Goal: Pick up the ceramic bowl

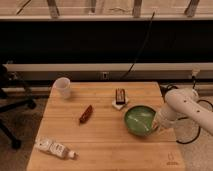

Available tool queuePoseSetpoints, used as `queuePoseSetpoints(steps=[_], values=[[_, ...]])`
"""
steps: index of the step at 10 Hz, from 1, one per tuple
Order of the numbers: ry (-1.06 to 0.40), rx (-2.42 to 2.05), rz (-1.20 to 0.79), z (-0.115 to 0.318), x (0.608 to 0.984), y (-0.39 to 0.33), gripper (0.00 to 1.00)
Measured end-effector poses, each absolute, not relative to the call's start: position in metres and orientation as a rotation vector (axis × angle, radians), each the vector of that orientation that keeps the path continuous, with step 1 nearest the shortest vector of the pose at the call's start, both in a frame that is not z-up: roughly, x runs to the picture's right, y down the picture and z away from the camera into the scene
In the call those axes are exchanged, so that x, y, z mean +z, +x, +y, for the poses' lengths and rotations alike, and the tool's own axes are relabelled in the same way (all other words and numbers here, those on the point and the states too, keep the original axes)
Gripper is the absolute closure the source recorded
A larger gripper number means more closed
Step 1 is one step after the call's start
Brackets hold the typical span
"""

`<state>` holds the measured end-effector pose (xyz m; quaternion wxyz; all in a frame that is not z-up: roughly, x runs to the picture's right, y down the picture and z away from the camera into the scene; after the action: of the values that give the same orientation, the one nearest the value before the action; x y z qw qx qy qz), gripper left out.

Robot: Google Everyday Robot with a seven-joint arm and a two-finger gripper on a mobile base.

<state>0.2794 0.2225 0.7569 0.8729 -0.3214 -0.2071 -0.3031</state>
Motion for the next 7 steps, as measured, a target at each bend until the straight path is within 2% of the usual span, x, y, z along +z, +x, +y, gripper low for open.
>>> queuePoseSetpoints(steps=[7], values=[[-0.666, -0.68, -0.435, 0.199, 0.747, 0.272, 1.0]])
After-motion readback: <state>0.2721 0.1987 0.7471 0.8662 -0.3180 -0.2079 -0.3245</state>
